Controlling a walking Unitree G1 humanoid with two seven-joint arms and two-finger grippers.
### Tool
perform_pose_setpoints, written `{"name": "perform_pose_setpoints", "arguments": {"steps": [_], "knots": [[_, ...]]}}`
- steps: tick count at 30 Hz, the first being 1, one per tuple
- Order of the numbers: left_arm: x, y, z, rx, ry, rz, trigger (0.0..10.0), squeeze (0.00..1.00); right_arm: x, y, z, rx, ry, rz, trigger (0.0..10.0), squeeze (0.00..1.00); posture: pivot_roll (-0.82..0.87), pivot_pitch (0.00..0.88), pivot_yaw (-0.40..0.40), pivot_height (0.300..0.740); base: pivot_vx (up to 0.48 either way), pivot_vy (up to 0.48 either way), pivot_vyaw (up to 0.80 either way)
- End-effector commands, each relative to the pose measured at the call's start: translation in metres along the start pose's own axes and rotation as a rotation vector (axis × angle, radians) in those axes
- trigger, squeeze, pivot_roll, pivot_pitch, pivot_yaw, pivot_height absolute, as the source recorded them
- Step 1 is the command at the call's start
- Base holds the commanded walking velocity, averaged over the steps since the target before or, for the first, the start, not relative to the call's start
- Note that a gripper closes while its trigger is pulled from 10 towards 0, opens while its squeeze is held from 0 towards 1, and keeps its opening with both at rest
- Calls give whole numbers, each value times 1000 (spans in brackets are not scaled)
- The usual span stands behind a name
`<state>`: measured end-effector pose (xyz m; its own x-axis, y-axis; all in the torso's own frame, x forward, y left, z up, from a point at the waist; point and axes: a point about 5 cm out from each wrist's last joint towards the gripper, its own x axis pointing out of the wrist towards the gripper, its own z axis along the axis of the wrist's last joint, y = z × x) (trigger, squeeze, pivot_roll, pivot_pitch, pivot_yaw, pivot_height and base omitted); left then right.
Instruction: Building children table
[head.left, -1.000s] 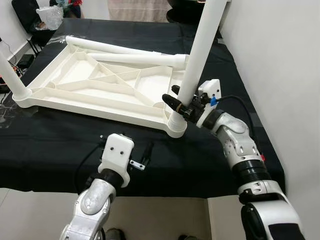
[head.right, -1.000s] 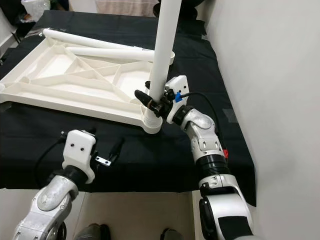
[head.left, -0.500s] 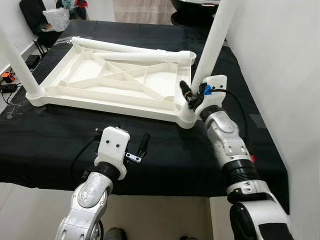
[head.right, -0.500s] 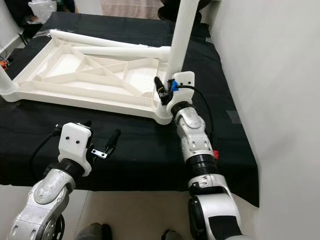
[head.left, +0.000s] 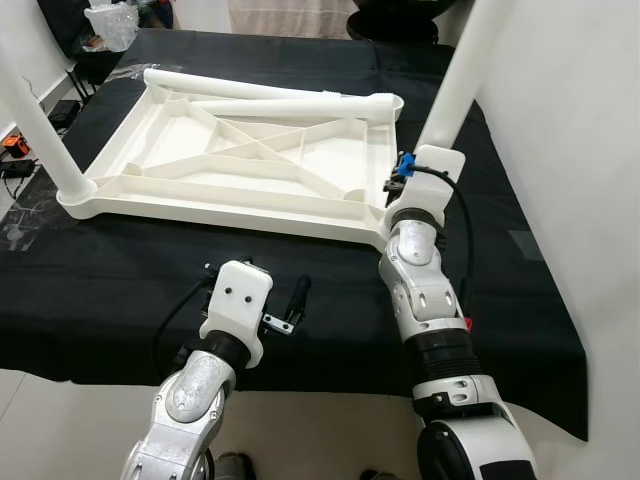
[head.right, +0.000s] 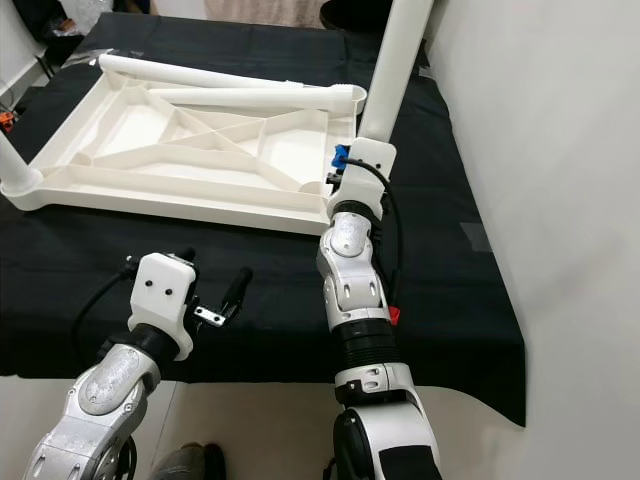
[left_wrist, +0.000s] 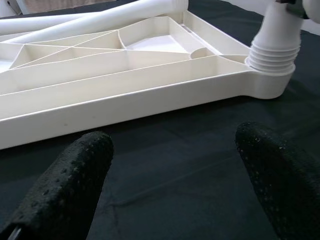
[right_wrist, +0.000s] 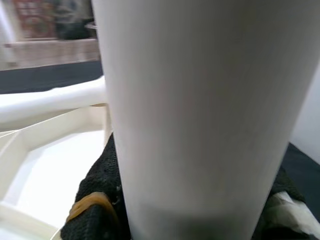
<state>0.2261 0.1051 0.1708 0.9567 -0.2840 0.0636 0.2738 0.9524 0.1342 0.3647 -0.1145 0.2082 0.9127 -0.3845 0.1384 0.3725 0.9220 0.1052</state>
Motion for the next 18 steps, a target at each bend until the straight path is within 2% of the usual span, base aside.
{"name": "perform_pose_setpoints", "arguments": {"steps": [1,2,3,9,10,17,18], "knots": [[-2,-2,0,-7,6,-1,10000,0,-1,7,-4,29,61,-67,2941,0,72,144,-84,740,0,0,0],[-2,-2,0,-7,6,-1,10000,0,-1,7,-4,29,61,-67,2941,0,72,144,-84,740,0,0,0],[-2,-3,-1,-7,6,-1,10000,0,-1,8,-4,34,64,-67,10000,0,72,144,-84,740,0,0,0],[-3,-4,-4,-5,17,-4,10000,0,-4,14,-1,76,65,2,10000,0,68,132,-83,740,0,0,0],[-3,-5,-5,-4,19,-6,10000,0,-5,15,1,84,58,18,10000,1000,67,130,-82,740,0,0,0],[-3,-6,-6,-6,23,-10,10000,0,-8,17,8,94,25,57,10000,1000,64,120,-80,740,0,0,0],[-3,-6,-7,-5,23,-12,10000,0,-7,17,9,85,30,70,10000,0,63,120,-78,740,0,0,0]]}}
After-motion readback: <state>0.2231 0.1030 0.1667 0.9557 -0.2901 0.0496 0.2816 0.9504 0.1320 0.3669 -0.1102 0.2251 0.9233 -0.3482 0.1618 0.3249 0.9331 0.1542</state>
